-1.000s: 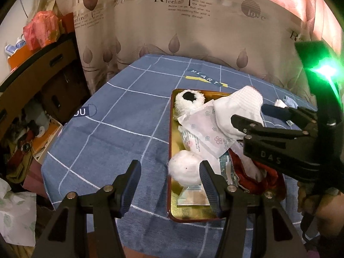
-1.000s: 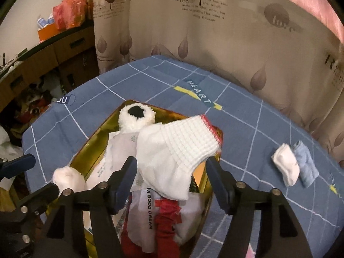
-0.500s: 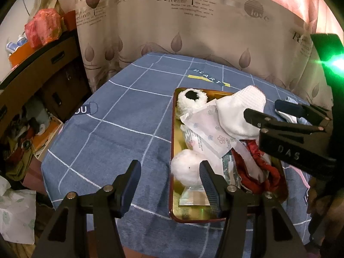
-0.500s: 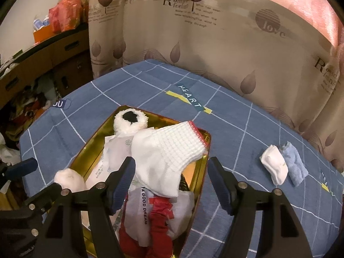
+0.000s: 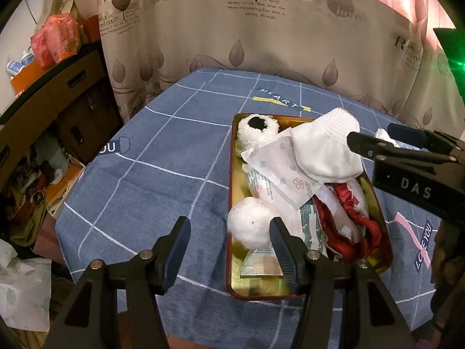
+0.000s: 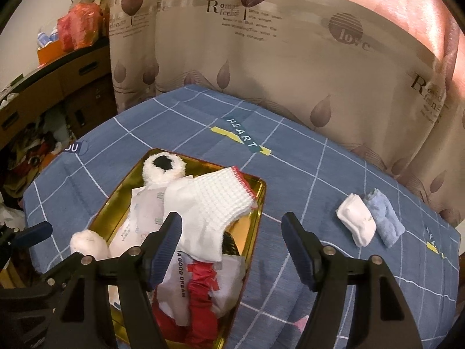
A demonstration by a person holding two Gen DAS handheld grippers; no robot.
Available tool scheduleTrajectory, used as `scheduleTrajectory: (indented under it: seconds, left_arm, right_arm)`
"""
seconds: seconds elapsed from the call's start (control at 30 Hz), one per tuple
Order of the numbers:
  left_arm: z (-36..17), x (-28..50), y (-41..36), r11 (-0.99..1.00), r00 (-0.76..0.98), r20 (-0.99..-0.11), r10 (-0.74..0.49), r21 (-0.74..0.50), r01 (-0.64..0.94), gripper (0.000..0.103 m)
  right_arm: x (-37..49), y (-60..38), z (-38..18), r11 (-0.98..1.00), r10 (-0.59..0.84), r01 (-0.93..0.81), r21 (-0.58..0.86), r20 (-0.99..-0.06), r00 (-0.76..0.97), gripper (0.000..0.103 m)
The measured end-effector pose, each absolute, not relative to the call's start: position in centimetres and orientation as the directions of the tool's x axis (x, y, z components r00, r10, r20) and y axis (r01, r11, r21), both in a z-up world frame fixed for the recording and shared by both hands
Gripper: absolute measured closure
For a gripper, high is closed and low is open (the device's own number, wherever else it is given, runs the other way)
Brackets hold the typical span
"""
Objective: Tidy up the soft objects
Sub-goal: 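Lower the white knit glove into the tray and open the right tool, then move the left tool to the small white folded cloth and grasp it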
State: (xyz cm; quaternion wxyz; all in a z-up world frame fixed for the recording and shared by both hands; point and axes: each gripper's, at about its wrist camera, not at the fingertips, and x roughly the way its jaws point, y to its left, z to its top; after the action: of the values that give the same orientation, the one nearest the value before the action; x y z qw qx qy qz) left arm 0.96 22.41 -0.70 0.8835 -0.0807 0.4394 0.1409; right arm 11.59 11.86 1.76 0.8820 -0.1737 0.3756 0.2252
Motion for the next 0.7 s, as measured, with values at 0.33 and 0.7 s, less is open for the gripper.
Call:
scheduleTrajectory:
  seconds: [0.33, 0.7]
  left_arm:
    - [-1.1, 1.0, 22.1, 0.946, 0.564, -0.801, 0.201, 0.009, -0.325, 0.045]
    - [-0.8, 1.1, 20.5, 0.946, 0.565, -0.785, 0.255, 0.084, -0.312, 0.045]
  right_arm:
    - [11.9, 10.0, 2.0, 0.859, 0.251, -0.496, -0.128, -0.740, 0.625, 0.033]
    - [12.2, 6.4, 2.1, 0.889, 0.227, -0.445, -0.108, -0.740, 0.633, 0.033]
